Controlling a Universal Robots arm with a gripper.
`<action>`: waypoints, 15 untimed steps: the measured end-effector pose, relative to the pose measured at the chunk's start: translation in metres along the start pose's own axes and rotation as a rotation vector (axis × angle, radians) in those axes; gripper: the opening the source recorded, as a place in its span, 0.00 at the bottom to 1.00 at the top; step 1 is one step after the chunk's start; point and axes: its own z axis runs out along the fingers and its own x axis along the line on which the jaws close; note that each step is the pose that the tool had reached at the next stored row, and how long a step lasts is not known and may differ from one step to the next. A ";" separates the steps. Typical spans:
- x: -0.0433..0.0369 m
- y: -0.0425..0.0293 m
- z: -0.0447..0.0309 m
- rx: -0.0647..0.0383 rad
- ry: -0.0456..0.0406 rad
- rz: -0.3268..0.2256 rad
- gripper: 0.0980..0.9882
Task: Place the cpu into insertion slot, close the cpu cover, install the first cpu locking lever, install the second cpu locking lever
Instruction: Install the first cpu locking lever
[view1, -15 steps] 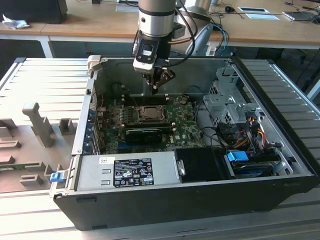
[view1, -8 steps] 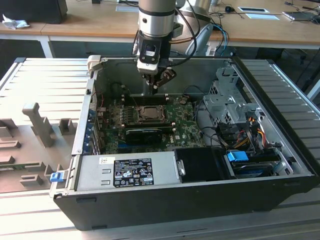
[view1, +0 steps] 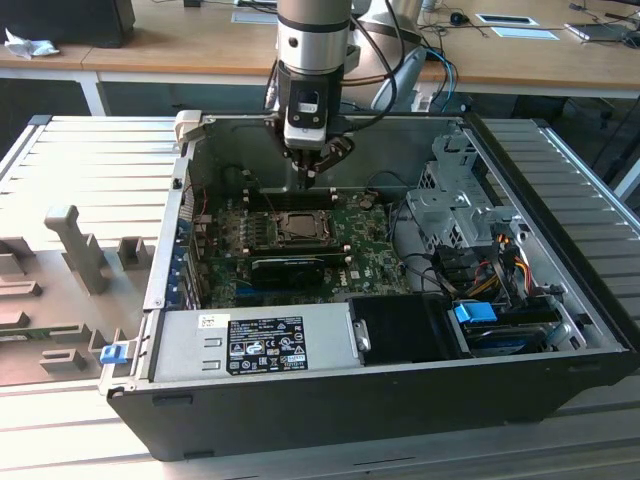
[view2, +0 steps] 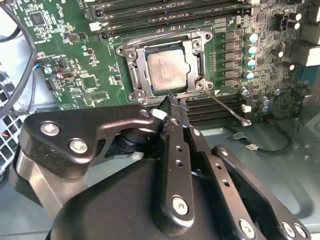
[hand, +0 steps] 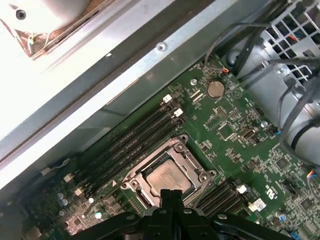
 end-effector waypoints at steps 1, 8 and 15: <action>0.0000 0.0000 0.0000 0.000 0.0003 -0.013 0.01; 0.0000 0.0000 0.0000 0.001 0.0030 -0.115 0.01; 0.0000 0.0000 0.0000 0.001 0.0052 -0.195 0.01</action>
